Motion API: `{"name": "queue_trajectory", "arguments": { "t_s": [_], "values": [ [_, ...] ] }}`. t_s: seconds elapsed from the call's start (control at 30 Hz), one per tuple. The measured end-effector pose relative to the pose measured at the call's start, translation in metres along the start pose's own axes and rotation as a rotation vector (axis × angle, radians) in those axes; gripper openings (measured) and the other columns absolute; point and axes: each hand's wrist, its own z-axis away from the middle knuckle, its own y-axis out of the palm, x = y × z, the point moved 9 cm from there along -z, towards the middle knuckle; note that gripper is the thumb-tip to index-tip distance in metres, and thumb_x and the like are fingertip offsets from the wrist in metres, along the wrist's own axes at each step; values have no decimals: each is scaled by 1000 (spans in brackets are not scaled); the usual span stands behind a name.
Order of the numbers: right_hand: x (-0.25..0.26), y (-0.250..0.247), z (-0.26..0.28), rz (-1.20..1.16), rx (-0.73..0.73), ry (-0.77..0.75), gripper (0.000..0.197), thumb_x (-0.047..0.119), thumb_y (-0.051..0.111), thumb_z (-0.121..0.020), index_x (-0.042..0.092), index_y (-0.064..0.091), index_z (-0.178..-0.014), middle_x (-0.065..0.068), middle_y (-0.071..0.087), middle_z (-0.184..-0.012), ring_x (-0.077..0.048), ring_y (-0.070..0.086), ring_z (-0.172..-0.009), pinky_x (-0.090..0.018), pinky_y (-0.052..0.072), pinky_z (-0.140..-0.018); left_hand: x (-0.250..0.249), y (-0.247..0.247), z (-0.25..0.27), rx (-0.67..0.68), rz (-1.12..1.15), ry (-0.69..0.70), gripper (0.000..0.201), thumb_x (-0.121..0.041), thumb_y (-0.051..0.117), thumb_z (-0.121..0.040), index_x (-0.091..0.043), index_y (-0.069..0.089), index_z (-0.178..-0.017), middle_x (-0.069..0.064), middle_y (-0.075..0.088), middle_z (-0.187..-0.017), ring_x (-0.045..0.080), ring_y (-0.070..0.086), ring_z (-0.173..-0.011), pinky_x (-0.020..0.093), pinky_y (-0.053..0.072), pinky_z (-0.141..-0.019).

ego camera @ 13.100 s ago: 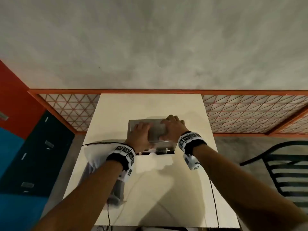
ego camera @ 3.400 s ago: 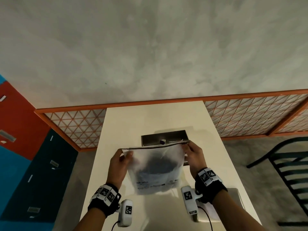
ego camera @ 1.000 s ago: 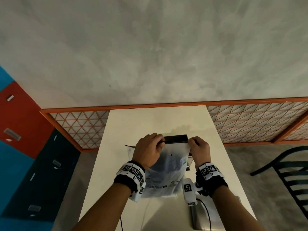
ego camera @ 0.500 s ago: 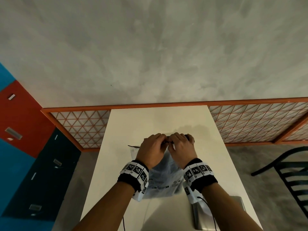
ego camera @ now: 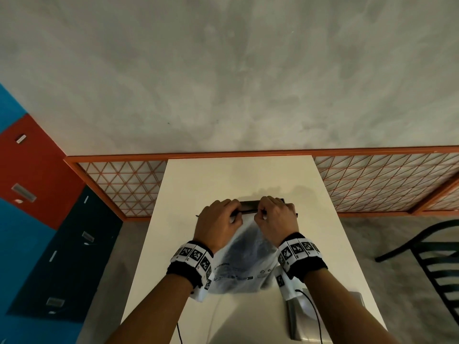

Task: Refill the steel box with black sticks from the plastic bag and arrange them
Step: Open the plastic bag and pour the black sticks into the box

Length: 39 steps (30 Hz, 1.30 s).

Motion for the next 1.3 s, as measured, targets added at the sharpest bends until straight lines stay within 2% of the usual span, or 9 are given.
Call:
{"name": "queue_trajectory", "arguments": {
  "t_s": [0.13, 0.3, 0.4, 0.53, 0.63, 0.77, 0.97, 1.1, 1.3],
  "values": [
    [-6, 0, -2, 15, 32, 21, 7, 21, 57, -80, 23, 51, -77, 10, 54, -74, -18, 54, -74, -36, 39, -76, 20, -10, 7, -23, -38, -31, 7, -32, 64, -90, -30, 58, -93, -12, 64, -83, 12, 55, -73, 31, 46, -61],
    [-7, 0, -3, 8, 50, 92, 10, 22, 56, -82, 23, 48, -76, 10, 51, -73, -19, 52, -70, -39, 41, -80, 29, -17, 9, -32, -59, -48, 5, -35, 59, -93, -33, 56, -96, -14, 60, -84, 13, 56, -77, 38, 48, -66],
    [-4, 1, -5, 16, 77, 113, 7, 26, 55, -84, 23, 51, -80, 9, 53, -81, -20, 53, -74, -40, 40, -84, 35, -15, 11, -18, 31, -50, 5, -35, 58, -95, -35, 53, -98, -15, 57, -87, 12, 56, -83, 41, 50, -71],
    [33, 13, -6, 2, 97, -85, 16, 35, 51, -85, 24, 58, -95, 9, 58, -94, -18, 59, -87, -41, 40, -83, 36, -11, 12, -2, 121, -39, 6, -35, 57, -96, -33, 57, -101, -14, 56, -90, 13, 55, -86, 44, 52, -72],
    [60, 26, -5, -44, 130, -191, 28, 41, 39, -82, 23, 57, -94, 8, 57, -94, -17, 58, -91, -41, 42, -78, 33, -8, 13, 6, 167, -30, 12, -28, 61, -97, -29, 62, -108, -13, 59, -95, 12, 56, -91, 39, 53, -77],
    [71, 25, -5, -90, 84, -213, 18, 34, 44, -79, 24, 57, -88, 10, 59, -87, -18, 59, -84, -40, 45, -74, 35, -13, 17, -16, 205, -44, 16, -25, 65, -96, -28, 65, -112, -14, 60, -97, 9, 57, -93, 33, 52, -79],
    [73, 23, -5, -40, 85, -206, 5, 29, 56, -80, 25, 55, -84, 9, 62, -80, -20, 59, -81, -38, 43, -74, 40, -18, 26, -25, 130, -121, 14, -33, 63, -93, -36, 61, -107, -17, 57, -95, 7, 55, -92, 32, 52, -72],
    [63, 22, -7, -31, 105, -170, 3, 28, 54, -80, 25, 54, -81, 9, 59, -77, -18, 57, -78, -37, 46, -76, 54, -27, 34, -80, 158, -163, 10, -24, 65, -90, -30, 59, -94, -13, 58, -88, 8, 58, -80, 39, 55, -70],
    [61, 21, -4, -70, 124, -173, 3, 26, 52, -80, 24, 53, -82, 9, 56, -76, -18, 57, -72, -35, 47, -73, 66, -33, 41, -90, 274, -203, 15, -16, 69, -88, -26, 59, -84, -12, 63, -81, 10, 62, -76, 40, 56, -71]
  ]
}}
